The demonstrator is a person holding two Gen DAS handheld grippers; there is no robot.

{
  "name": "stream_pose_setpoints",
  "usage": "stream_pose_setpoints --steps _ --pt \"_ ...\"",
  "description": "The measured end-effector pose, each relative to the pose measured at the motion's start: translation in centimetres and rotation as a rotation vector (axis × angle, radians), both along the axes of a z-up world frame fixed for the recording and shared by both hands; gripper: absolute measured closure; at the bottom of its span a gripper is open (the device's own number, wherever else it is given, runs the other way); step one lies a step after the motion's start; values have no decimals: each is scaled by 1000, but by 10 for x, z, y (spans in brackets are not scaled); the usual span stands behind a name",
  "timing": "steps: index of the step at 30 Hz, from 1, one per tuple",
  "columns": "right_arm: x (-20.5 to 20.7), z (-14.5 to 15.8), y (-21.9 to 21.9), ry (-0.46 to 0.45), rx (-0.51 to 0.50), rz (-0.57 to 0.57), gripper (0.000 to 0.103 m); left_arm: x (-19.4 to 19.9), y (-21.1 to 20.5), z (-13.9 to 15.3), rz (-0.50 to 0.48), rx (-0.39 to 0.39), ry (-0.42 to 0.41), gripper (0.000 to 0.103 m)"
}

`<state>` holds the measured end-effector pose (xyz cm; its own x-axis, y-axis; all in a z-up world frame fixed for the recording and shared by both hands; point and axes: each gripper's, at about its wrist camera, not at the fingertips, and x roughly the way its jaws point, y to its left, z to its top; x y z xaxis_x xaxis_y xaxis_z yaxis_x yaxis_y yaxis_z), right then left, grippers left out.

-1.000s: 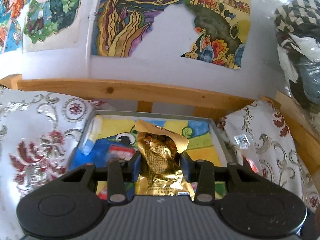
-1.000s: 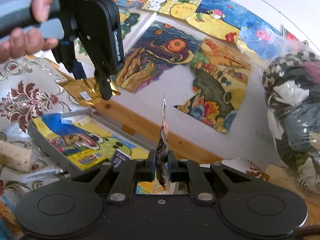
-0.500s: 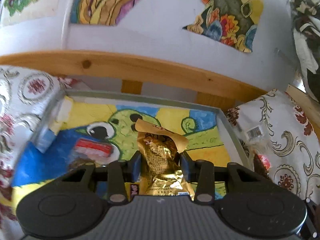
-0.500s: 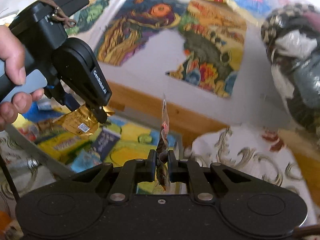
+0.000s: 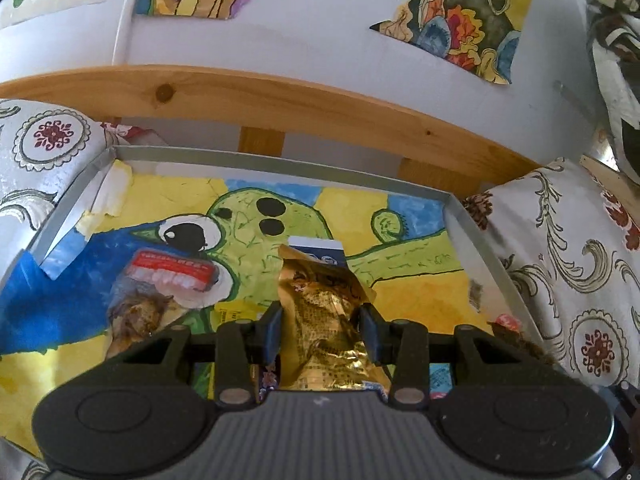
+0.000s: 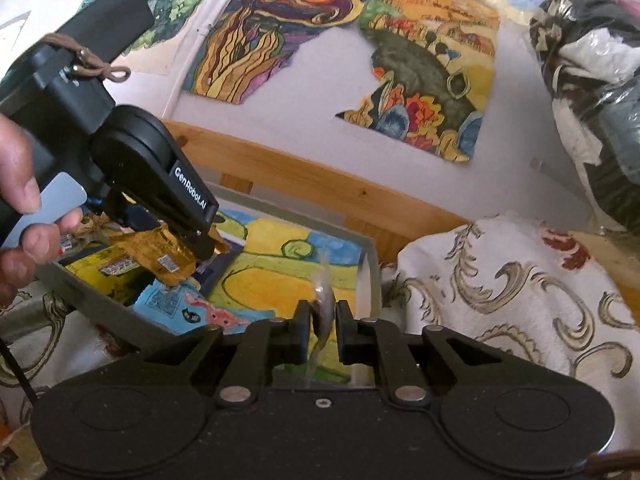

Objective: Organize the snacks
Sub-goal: 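Lower both packets into the grey tray and open both grippers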

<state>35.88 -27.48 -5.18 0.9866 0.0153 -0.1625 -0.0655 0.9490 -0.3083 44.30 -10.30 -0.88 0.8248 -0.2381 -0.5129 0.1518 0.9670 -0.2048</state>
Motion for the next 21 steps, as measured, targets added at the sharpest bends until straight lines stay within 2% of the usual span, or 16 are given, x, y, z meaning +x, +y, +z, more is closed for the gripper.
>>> stream_pose_setpoints --steps 3,5,7,12,14,16,21 --pt "1 -1 1 6 8 3 78 0 0 0 -4 -5 1 58" --pt "1 0 1 5 17 3 64 0 -1 1 -3 -7 0 57" --pt "0 1 2 8 28 8 56 -1 -1 2 2 -10 3 57" --pt "-3 6 1 3 56 13 42 -4 -1 6 8 -4 3 44" --pt "-4 10 0 -3 70 15 34 -7 1 9 16 -7 -1 31" --pt "-7 14 -1 -6 90 23 29 -12 2 13 26 -9 -12 23" --pt "-10 24 -4 13 157 45 14 -20 4 24 42 0 -33 15"
